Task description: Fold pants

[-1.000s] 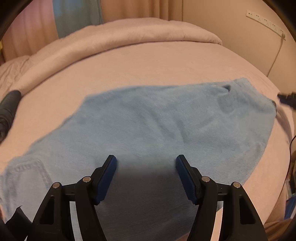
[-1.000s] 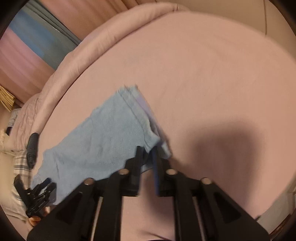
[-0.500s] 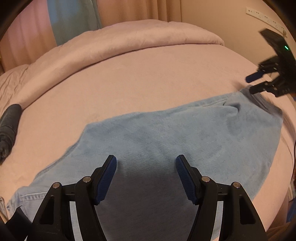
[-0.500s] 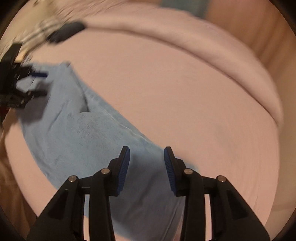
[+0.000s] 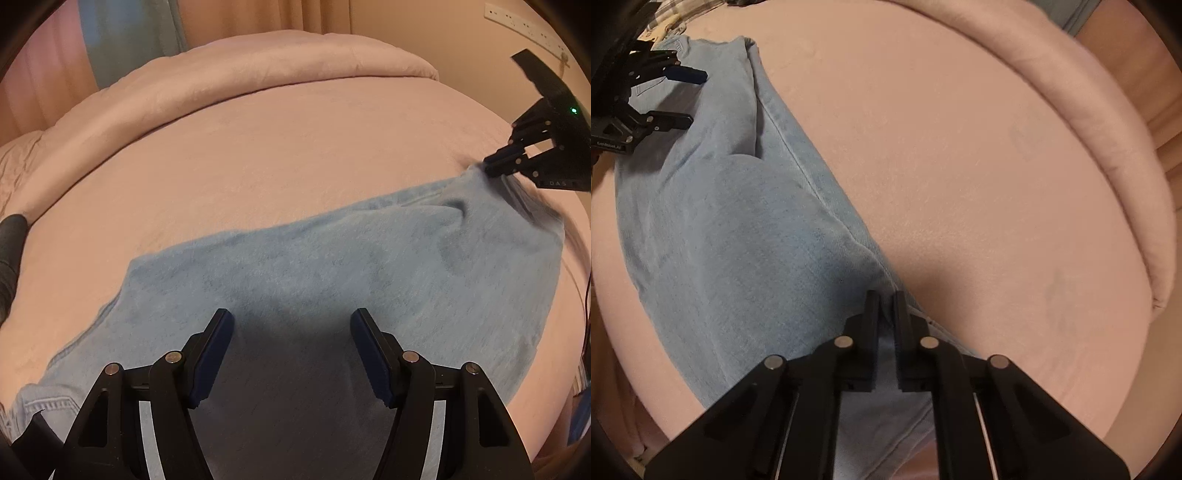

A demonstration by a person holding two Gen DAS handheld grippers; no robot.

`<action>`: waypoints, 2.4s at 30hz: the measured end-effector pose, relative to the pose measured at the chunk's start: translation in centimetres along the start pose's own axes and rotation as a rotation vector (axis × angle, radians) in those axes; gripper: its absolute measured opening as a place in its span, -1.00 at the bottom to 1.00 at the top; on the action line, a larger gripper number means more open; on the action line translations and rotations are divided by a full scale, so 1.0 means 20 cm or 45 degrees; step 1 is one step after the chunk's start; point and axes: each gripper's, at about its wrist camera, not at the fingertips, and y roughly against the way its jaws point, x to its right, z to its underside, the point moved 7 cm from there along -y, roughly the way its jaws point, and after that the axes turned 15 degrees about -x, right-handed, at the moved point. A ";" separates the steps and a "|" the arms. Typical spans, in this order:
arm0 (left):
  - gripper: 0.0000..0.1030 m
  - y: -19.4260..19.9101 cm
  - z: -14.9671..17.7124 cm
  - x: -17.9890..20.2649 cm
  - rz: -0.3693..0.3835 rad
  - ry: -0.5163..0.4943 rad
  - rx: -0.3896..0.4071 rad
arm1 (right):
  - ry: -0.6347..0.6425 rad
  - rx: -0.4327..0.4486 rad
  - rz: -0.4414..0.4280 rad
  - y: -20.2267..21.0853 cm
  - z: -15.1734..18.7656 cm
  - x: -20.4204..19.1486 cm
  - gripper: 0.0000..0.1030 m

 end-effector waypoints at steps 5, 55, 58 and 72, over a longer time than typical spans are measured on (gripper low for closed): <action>0.29 -0.01 -0.10 0.02 -0.007 0.028 0.045 | -0.166 0.027 0.107 0.06 0.03 0.12 -0.89; -0.64 0.54 1.06 -1.18 0.127 1.136 0.373 | -1.261 0.360 -0.343 0.35 0.79 -0.09 -0.83; -0.38 0.43 1.14 -1.20 0.095 1.172 0.247 | -1.249 0.241 -0.376 0.28 0.81 -0.13 -0.82; 0.66 0.75 1.14 -1.25 -0.514 1.094 0.227 | -0.846 0.289 -0.363 0.45 0.13 -0.26 -0.34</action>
